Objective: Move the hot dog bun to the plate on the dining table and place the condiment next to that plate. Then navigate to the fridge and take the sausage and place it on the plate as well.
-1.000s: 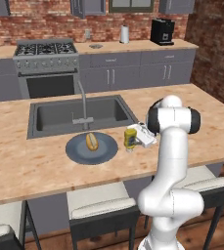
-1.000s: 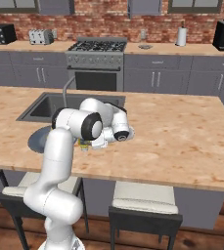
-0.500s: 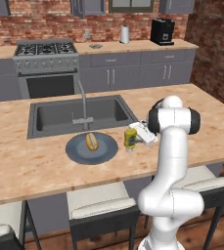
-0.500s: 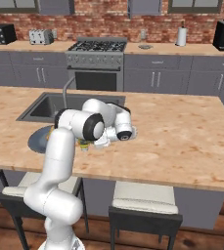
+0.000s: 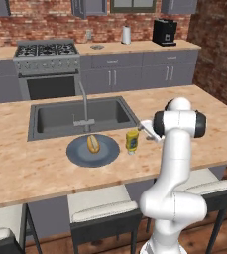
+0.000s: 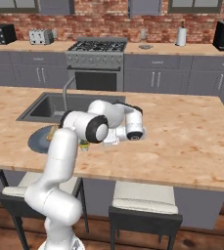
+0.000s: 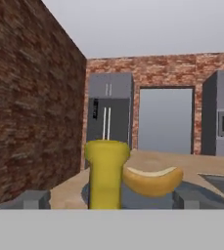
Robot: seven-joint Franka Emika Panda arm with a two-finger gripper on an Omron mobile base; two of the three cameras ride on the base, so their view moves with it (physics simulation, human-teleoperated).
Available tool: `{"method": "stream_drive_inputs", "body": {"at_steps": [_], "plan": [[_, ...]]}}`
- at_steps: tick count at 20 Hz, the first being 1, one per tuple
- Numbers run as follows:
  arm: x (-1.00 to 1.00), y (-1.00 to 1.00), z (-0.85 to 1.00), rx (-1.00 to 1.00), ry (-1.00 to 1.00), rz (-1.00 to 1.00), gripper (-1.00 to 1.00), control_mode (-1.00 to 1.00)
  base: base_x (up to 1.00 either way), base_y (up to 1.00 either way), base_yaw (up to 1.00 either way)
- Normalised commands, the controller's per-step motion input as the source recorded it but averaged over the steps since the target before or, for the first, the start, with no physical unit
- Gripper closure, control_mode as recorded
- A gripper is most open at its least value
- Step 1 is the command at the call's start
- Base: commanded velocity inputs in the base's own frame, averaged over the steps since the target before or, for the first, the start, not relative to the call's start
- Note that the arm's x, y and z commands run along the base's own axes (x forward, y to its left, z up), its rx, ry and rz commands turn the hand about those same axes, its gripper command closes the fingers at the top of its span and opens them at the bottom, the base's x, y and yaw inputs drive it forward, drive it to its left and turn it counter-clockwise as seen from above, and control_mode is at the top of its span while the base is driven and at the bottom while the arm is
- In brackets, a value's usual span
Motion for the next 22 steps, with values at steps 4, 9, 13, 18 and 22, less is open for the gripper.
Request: {"method": "stream_drive_inputs", "body": {"at_steps": [4,9,13,18,22], "plan": [[-0.33,-0.11,0.62,0.01,-0.13,-0.06,-1.00,-1.00,0.00,0.00,0.00],[-0.64,0.00,0.89,0.00,-0.18,-0.12,-1.00,-1.00,0.00,0.00,0.00],[-0.82,0.08,0.96,0.00,-0.19,-0.16,-1.00,-1.00,0.00,0.00,0.00],[-0.88,0.30,0.92,0.00,-0.17,-0.26,-1.00,-1.00,0.00,0.00,0.00],[-0.98,0.35,0.82,0.00,-0.07,-0.25,-1.00,-1.00,0.00,0.00,0.00]]}}
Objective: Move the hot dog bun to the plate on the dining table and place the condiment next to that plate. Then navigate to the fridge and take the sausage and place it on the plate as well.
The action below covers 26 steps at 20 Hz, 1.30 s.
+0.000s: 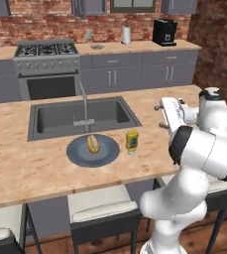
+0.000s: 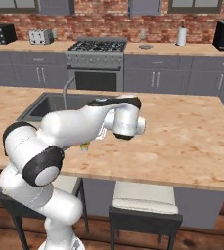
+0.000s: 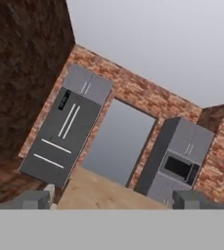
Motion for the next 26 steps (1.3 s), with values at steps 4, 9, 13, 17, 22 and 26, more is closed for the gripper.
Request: {"method": "stream_drive_inputs", "body": {"at_steps": [4,9,13,17,22,26], "plan": [[-0.94,0.49,0.69,0.00,0.02,-0.24,-1.00,-1.00,0.00,0.00,0.00],[-0.84,0.63,0.61,-0.03,0.16,-0.25,-1.00,-1.00,0.00,0.00,0.00],[-0.70,0.66,0.45,-0.07,0.37,-0.27,-1.00,-1.00,0.00,0.00,0.00],[-0.55,0.64,0.45,-0.09,0.50,-0.29,-1.00,-1.00,0.00,0.00,0.00],[-0.42,0.39,0.35,-0.06,0.55,-0.37,-1.00,-1.00,0.00,0.00,0.00],[-0.46,0.00,0.33,0.00,0.48,-0.45,-1.00,-1.00,0.00,0.00,0.00]]}}
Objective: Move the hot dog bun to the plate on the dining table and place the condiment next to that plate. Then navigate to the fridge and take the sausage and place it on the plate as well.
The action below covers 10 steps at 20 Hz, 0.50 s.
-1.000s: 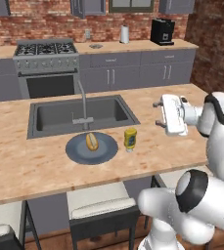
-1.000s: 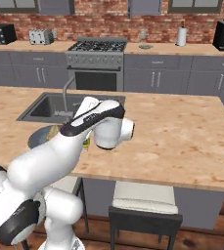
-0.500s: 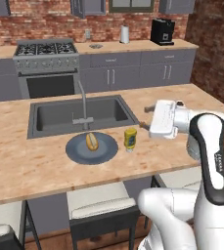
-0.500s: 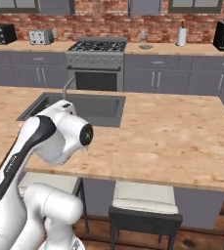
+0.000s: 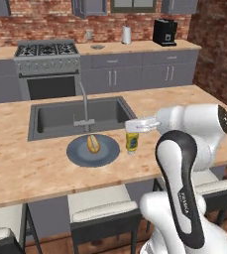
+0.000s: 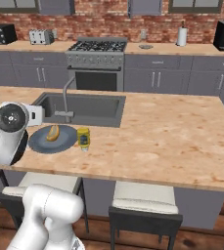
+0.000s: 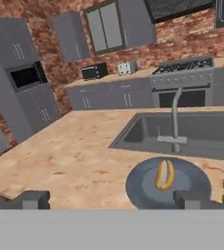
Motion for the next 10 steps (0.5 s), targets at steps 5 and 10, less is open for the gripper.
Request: {"method": "stream_drive_inputs", "body": {"at_steps": [5,10], "plan": [[-0.57,-0.29,0.43,0.00,0.35,-0.32,-1.00,-1.00,0.00,0.00,0.00],[-0.69,-0.71,0.17,0.03,0.21,-0.18,-1.00,-1.00,0.00,0.00,0.00]]}}
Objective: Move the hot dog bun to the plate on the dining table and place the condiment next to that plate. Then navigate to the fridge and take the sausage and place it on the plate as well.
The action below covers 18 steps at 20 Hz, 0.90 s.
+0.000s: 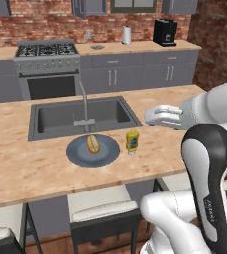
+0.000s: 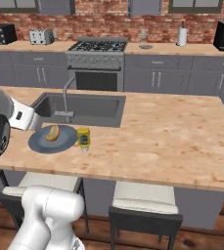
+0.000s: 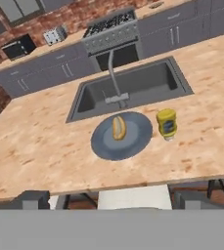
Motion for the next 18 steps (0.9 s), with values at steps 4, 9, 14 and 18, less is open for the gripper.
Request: {"method": "stream_drive_inputs", "body": {"at_steps": [4,9,14,18], "plan": [[-0.55,-0.62,0.01,0.01,0.14,-0.14,-1.00,-1.00,0.00,0.00,0.00],[-0.23,-0.13,-0.15,-0.02,0.01,-0.07,-1.00,-1.00,0.00,0.00,0.00],[-0.23,-0.13,-0.21,-0.02,-0.09,-0.03,-1.00,-1.00,0.00,0.00,0.00],[-0.32,-0.30,-0.14,0.00,-0.08,-0.17,-1.00,-1.00,0.00,0.00,0.00]]}}
